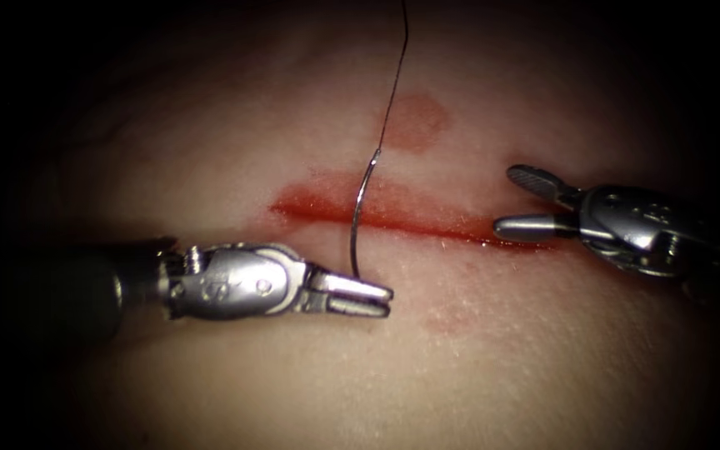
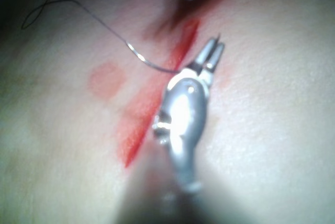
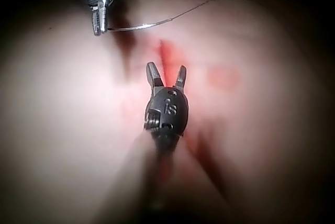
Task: Wound Closure
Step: Use the left gripper to pick up the needle near the tip, then hand the needle from the left gripper to the right gripper.
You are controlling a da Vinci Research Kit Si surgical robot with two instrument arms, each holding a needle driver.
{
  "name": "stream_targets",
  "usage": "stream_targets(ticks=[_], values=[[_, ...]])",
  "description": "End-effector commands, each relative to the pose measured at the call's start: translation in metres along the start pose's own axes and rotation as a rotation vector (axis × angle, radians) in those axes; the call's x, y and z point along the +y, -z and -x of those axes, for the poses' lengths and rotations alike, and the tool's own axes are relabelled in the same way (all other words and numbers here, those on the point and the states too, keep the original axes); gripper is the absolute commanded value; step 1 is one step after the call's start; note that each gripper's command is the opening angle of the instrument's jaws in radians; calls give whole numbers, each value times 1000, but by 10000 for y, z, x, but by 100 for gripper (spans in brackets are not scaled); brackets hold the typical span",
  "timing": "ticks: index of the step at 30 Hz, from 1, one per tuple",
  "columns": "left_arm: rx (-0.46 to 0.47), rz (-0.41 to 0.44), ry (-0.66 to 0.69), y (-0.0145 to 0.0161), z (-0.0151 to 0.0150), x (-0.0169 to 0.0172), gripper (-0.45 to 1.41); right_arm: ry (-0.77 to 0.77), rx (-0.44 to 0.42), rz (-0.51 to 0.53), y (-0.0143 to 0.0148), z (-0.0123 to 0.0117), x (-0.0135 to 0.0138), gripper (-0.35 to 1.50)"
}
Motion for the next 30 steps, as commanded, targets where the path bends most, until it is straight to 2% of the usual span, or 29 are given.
stream_targets(ticks=[1,10,20,30], values=[[17,7,-1,-4,6,1,-35,-3,-12,-20,-15,4,-6,104],[122,11,-23,7,-1,10,-35,-160,0,-106,-41,10,7,99],[229,-46,-41,8,-2,10,-35,-250,136,-185,-57,12,14,98],[220,-59,-55,7,4,11,-35,-268,144,-219,-82,5,5,98]])
